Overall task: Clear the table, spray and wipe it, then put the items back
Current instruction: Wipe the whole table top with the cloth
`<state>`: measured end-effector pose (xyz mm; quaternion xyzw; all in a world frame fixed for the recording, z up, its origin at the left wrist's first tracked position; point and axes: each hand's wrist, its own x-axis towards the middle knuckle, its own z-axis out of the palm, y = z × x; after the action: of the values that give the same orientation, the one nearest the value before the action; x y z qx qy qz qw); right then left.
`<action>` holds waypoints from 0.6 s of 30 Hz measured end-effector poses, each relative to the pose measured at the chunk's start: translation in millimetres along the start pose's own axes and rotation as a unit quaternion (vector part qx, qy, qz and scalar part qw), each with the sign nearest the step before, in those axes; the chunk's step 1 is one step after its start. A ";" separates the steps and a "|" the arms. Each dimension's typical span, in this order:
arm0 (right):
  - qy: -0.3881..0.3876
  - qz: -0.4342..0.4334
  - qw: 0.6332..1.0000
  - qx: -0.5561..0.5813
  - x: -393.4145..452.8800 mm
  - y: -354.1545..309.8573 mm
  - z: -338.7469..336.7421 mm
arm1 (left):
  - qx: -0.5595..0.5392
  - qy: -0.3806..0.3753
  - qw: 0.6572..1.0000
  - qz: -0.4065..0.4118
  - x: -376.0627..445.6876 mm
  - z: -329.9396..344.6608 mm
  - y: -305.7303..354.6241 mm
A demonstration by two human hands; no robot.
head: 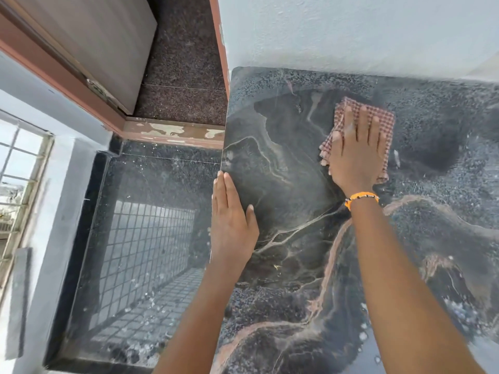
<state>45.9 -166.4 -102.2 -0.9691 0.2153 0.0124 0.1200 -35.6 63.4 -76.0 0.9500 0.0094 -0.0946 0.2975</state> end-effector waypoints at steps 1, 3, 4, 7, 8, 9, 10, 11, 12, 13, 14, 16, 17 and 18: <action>0.009 0.024 1.000 0.001 -15.6 -1.6 1.8 | 0.004 0.001 1.000 0.002 -0.5 0.6 -0.2; 0.014 0.012 1.000 0.004 -46.2 -21.3 5.9 | 0.004 0.005 1.000 -0.001 -0.1 1.9 0.3; 0.005 -0.026 1.000 0.002 -58.0 -36.4 8.6 | 0.002 0.006 1.000 -0.004 0.4 2.5 0.9; -0.040 -0.172 0.984 0.003 -64.9 -89.1 18.7 | -0.012 0.008 1.000 -0.011 2.9 3.1 3.5; -0.051 -0.211 0.976 0.006 -57.1 -107.1 21.9 | -0.019 0.008 1.000 -0.014 3.4 2.9 3.8; -0.056 -0.236 0.970 0.006 -45.3 -124.1 25.1 | -0.022 0.007 1.000 -0.013 4.3 2.6 3.7; -0.055 -0.248 0.967 0.006 -30.1 -139.7 27.8 | -0.020 0.007 1.000 -0.012 4.7 2.4 3.7; -0.055 -0.251 0.966 0.005 -13.1 -153.6 29.2 | -0.016 0.008 1.000 -0.012 4.7 2.0 4.1; -0.055 -0.247 0.967 0.005 5.0 -164.7 28.9 | -0.011 0.010 1.000 -0.012 5.0 1.6 4.6; -0.055 -0.239 0.970 0.006 21.6 -172.7 28.3 | -0.007 0.012 1.000 -0.011 5.1 1.2 5.2; -0.054 -0.230 0.972 0.010 35.5 -177.4 27.1 | -0.001 0.014 1.000 -0.007 5.4 0.9 6.6; -0.052 -0.225 0.973 0.015 52.0 -176.3 24.9 | 0.012 0.019 1.000 0.006 6.4 2.1 11.7; -0.049 -0.229 0.972 0.013 54.4 -171.6 23.7 | 0.019 0.019 1.000 0.012 7.4 2.9 14.9; -0.045 -0.231 0.972 0.010 54.6 -163.2 22.3 | 0.025 0.014 0.999 0.019 8.6 4.8 19.2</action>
<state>164.6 -40.3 -90.8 -0.9898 -0.0202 0.0254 0.1384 -26.6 44.5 -70.7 0.9583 -0.0071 -0.0753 0.2755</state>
